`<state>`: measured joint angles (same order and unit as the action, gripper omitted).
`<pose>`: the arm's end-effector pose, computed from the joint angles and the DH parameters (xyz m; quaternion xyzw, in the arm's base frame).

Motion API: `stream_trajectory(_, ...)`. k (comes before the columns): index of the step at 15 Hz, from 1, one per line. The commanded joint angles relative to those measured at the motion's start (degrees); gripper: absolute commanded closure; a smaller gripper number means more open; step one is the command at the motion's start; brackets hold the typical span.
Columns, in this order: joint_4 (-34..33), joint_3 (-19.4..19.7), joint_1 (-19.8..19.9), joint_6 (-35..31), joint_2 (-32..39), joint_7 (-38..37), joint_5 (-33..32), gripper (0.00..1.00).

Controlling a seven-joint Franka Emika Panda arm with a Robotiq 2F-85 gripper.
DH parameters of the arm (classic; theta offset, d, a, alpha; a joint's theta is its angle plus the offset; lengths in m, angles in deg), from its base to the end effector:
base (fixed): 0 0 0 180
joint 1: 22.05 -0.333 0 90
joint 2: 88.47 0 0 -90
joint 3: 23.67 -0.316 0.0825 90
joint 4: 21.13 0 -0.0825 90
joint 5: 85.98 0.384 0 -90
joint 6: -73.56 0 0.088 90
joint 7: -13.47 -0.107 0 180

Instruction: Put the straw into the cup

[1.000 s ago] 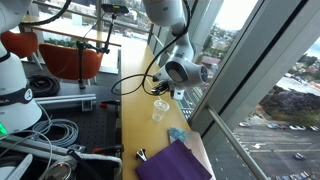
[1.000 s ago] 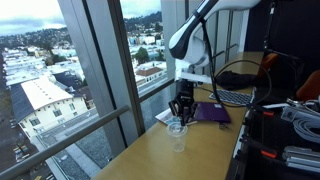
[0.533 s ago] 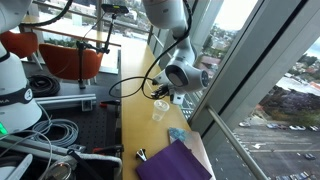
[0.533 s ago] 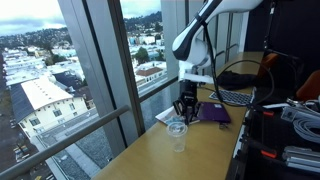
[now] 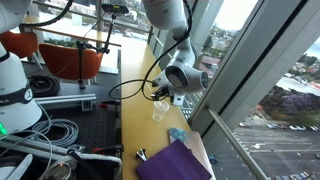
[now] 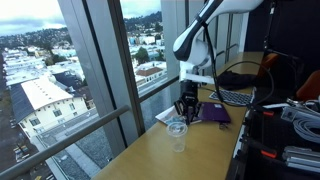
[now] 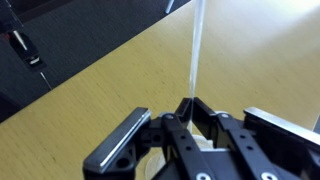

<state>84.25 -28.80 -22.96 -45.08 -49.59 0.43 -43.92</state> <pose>0.5920 0.0965 0.1404 -0.8838 0.2948 0.2560 0.2579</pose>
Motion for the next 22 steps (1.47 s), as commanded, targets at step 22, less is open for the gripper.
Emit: stream_trajectory(22, -4.8, -0.2, 2.8, 9.2, 3.8, 2.4, 1.5, 0.98)
